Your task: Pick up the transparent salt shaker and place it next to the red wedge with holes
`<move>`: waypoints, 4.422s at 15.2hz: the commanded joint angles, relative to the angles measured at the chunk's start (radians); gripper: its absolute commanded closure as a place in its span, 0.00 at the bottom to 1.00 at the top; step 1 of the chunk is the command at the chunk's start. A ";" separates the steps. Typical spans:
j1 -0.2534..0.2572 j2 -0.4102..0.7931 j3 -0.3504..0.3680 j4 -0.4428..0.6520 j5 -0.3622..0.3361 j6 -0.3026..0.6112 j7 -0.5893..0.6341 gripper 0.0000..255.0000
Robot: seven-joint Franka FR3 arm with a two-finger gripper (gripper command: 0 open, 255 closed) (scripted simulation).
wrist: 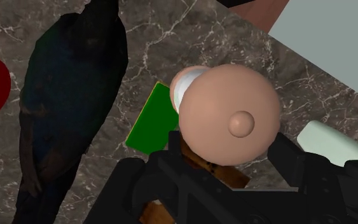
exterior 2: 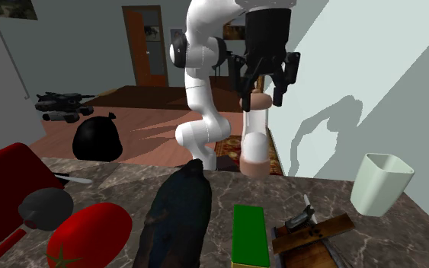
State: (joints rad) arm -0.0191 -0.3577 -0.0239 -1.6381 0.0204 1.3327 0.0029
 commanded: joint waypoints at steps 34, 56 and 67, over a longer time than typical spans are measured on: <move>0.010 -0.311 0.031 -0.355 -0.058 0.105 0.003 0.00; 0.012 -0.843 0.040 -1.205 -0.136 0.499 0.004 0.00; 0.010 -0.841 0.037 -1.225 -0.139 0.521 0.004 1.00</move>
State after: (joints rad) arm -0.0090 -1.1986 0.0133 -2.8630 -0.1185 1.8540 0.0071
